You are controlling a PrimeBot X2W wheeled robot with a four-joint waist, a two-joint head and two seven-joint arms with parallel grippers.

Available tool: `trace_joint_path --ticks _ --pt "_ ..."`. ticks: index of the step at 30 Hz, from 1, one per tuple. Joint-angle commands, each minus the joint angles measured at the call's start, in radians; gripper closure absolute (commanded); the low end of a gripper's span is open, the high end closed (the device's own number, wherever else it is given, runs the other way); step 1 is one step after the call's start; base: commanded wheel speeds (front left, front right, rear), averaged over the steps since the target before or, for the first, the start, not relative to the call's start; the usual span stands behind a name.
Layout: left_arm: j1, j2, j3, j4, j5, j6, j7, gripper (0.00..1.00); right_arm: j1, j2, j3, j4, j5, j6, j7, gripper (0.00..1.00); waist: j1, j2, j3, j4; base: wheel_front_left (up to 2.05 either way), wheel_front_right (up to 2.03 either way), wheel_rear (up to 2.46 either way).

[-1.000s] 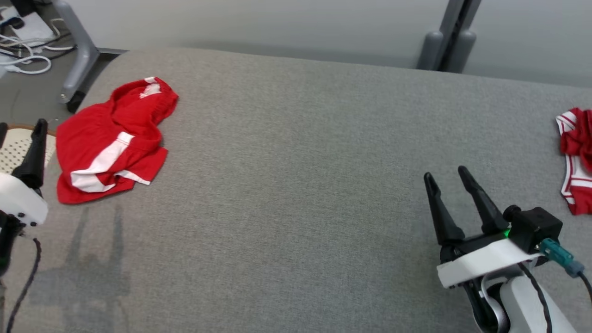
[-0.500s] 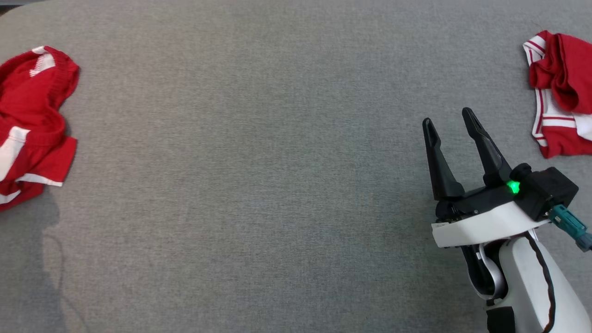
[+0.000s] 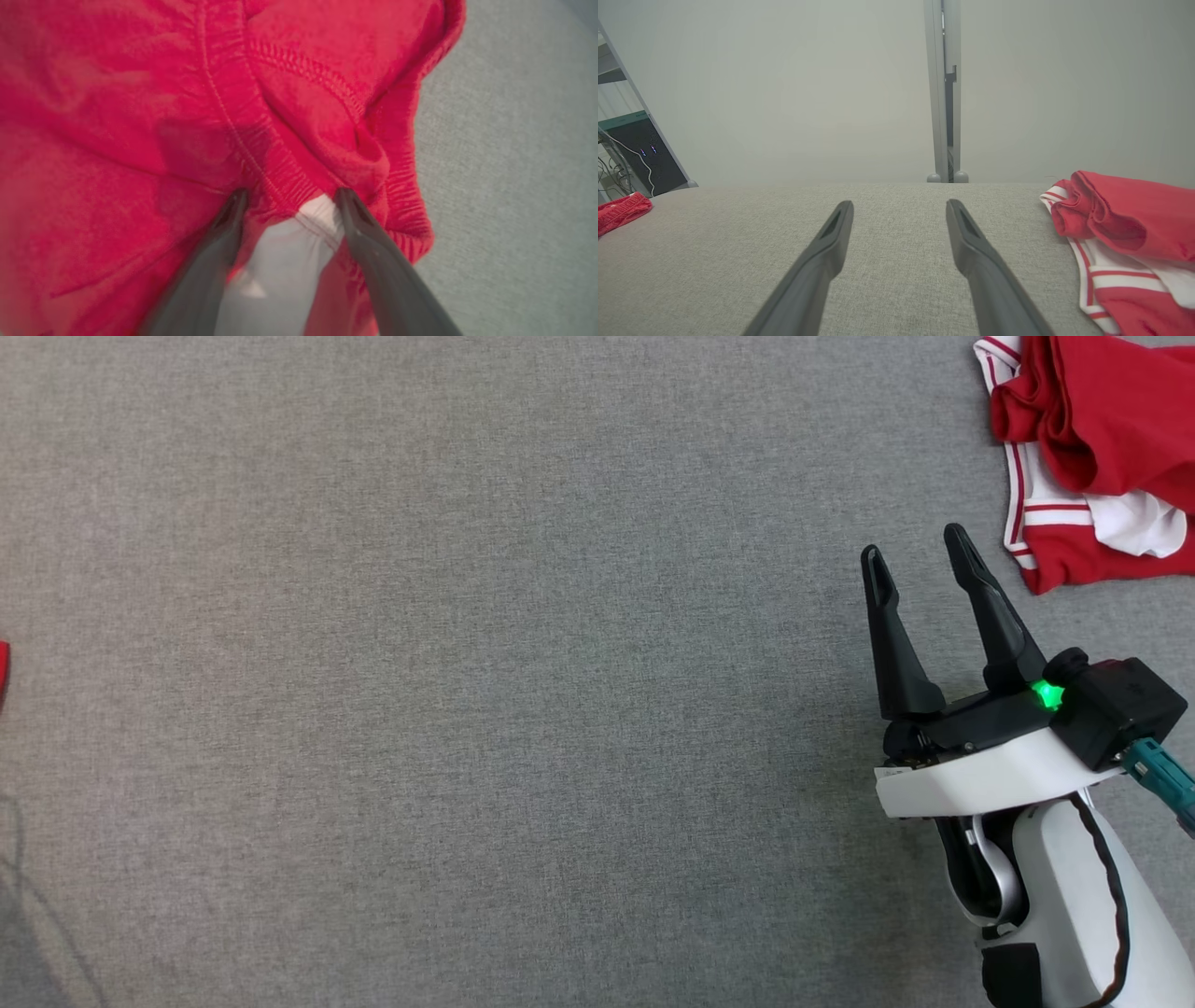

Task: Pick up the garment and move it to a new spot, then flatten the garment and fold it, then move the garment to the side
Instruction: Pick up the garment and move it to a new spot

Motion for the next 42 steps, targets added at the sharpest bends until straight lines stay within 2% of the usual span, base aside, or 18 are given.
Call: trace_joint_path --ticks 1,4,5,6,7,8,13,19,31,34,42 --pt "0.002 -0.012 -0.018 0.013 -0.015 -0.001 0.03 0.0 0.011 0.0 -0.003 0.001 -0.004 0.0 -0.004 0.0 0.0 0.0 -0.003 -0.001 0.0 0.0 0.0" --pt "0.0 -0.011 -0.032 0.013 -0.031 -0.001 0.039 0.0 0.009 0.001 -0.005 0.004 -0.006 0.0 -0.004 0.0 0.0 0.0 -0.008 0.001 0.0 0.0 0.0" --pt "-0.001 -0.01 -0.035 0.009 -0.036 -0.001 0.03 0.22 0.008 0.002 -0.004 0.005 -0.007 0.0 -0.004 0.0 0.0 0.0 -0.01 0.002 0.0 0.0 0.0" --pt "-0.001 -0.009 -0.038 0.004 -0.04 -0.001 0.023 0.22 0.007 0.003 -0.001 0.007 -0.007 0.0 -0.004 0.0 0.0 0.0 -0.013 0.003 0.0 0.0 0.0" --pt "-0.001 -0.006 -0.042 -0.001 -0.043 -0.001 0.014 0.87 0.006 0.003 0.001 0.01 -0.008 0.0 -0.004 0.0 0.0 0.0 -0.015 0.004 0.0 0.0 0.0" --pt "-0.001 -0.001 -0.047 -0.005 -0.045 -0.001 0.006 1.0 0.005 0.003 0.002 0.011 -0.008 0.0 -0.004 0.0 0.0 0.0 -0.018 0.006 0.0 0.0 0.0" --pt "-0.004 0.02 -0.07 -0.025 -0.051 -0.001 -0.035 1.0 0.006 0.004 0.004 0.02 -0.007 0.0 -0.004 0.0 0.0 0.0 -0.03 0.01 0.0 0.0 0.0" --pt "-0.016 0.05 -0.143 -0.086 -0.047 -0.001 -0.056 1.0 0.018 0.005 0.008 0.034 0.004 0.0 -0.004 0.0 0.0 0.0 -0.073 0.021 0.0 0.0 0.0" --pt "-0.025 0.111 -0.331 -0.329 -0.062 -0.001 -0.065 1.0 0.068 0.007 0.02 0.076 0.046 0.0 -0.004 0.0 0.0 0.0 -0.228 0.014 0.0 0.0 0.0" --pt "-0.022 0.107 -0.38 -0.398 -0.063 -0.001 -0.056 1.0 0.085 0.008 0.018 0.084 0.054 0.0 -0.004 0.0 0.0 0.0 -0.264 0.006 0.0 0.0 0.0" --pt "0.029 0.021 -0.469 -0.546 -0.059 0.009 -0.042 1.0 0.123 0.009 0.016 0.093 0.073 0.0 -0.004 0.0 0.0 0.0 -0.319 -0.033 0.0 0.0 0.0"
